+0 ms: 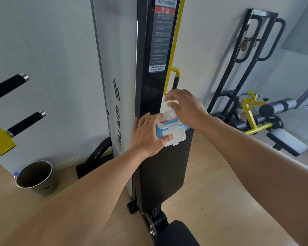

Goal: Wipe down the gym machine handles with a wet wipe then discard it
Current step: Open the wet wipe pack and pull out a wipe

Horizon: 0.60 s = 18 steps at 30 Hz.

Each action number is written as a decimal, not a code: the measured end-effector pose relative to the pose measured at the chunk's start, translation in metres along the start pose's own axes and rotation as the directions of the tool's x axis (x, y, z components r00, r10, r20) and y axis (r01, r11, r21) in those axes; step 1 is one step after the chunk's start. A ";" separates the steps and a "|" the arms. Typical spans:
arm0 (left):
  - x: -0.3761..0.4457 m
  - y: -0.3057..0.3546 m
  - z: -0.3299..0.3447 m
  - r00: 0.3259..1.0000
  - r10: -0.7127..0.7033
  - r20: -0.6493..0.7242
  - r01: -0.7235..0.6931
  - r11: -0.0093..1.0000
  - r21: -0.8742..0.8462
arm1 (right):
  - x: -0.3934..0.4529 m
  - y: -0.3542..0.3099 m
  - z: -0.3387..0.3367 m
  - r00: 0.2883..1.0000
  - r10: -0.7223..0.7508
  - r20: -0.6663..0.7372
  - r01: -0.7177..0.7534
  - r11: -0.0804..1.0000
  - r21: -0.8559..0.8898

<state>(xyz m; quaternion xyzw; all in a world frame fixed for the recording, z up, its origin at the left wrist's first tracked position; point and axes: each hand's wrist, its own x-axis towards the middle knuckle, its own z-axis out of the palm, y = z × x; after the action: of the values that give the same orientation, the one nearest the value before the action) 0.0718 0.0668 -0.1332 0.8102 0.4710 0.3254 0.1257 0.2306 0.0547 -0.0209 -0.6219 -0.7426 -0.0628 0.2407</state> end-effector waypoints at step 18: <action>0.001 0.002 -0.002 0.999 0.030 0.029 -0.033 0.995 0.096 | -0.009 0.004 0.007 0.975 -0.005 0.220 0.091 0.918 -0.385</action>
<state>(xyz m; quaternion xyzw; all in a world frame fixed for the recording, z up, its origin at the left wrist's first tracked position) 0.0722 0.0668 -0.1308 0.8271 0.4715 0.2931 0.0875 0.2338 0.0501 -0.0315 -0.6421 -0.7515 -0.1487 0.0280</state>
